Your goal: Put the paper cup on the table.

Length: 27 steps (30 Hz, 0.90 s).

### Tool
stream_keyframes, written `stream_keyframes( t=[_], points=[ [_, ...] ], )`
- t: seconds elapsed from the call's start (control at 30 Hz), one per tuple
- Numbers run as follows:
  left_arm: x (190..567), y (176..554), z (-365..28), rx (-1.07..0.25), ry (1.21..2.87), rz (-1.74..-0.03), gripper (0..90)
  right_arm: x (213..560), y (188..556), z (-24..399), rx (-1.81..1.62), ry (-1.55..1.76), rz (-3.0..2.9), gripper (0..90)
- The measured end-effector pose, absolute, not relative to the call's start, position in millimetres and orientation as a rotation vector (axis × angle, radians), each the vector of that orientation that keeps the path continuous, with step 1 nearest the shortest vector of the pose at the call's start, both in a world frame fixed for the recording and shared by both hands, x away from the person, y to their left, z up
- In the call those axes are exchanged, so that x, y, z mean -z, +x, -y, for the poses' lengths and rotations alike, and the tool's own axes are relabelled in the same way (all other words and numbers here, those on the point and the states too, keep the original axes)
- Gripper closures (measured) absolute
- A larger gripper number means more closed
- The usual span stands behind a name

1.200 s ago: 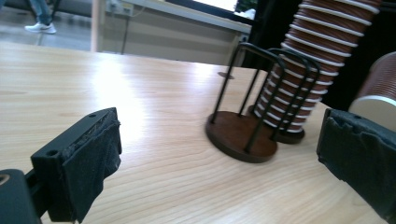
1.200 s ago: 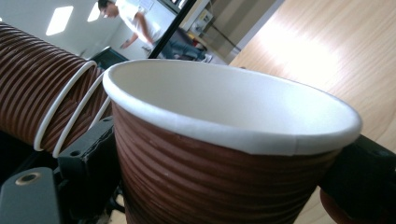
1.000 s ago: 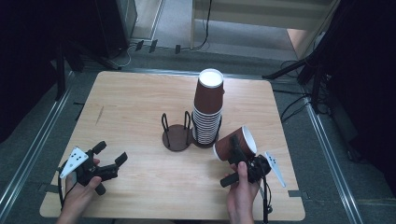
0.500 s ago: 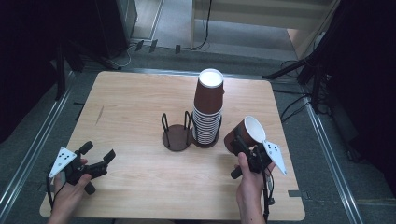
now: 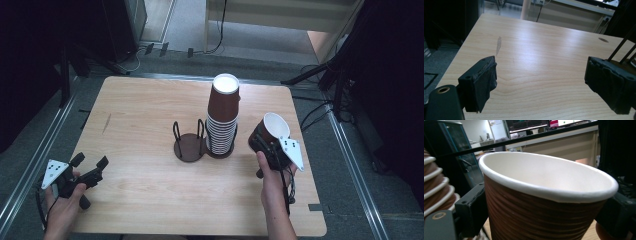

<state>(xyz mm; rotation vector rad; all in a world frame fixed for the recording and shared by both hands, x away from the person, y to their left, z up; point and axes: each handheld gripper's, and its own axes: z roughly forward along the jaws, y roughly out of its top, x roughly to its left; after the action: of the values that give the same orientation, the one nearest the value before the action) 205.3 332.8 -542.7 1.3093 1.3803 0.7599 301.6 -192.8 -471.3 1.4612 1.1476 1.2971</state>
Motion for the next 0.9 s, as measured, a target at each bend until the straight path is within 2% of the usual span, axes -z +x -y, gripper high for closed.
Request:
stream_keyframes(
  t=[0.23, 0.9],
  points=[
    [545.5, 206.4, -331.8, -0.715, 1.329, -1.365, 9.1, 478.9, 326.1, 197.8, -1.282, 1.464, -1.164, 10.7],
    [548.4, 205.8, -325.9, -0.711, 1.350, -1.330, 8.5, 499.0, 386.2, 202.2, -1.081, 1.345, -1.231, 10.7]
  ],
)
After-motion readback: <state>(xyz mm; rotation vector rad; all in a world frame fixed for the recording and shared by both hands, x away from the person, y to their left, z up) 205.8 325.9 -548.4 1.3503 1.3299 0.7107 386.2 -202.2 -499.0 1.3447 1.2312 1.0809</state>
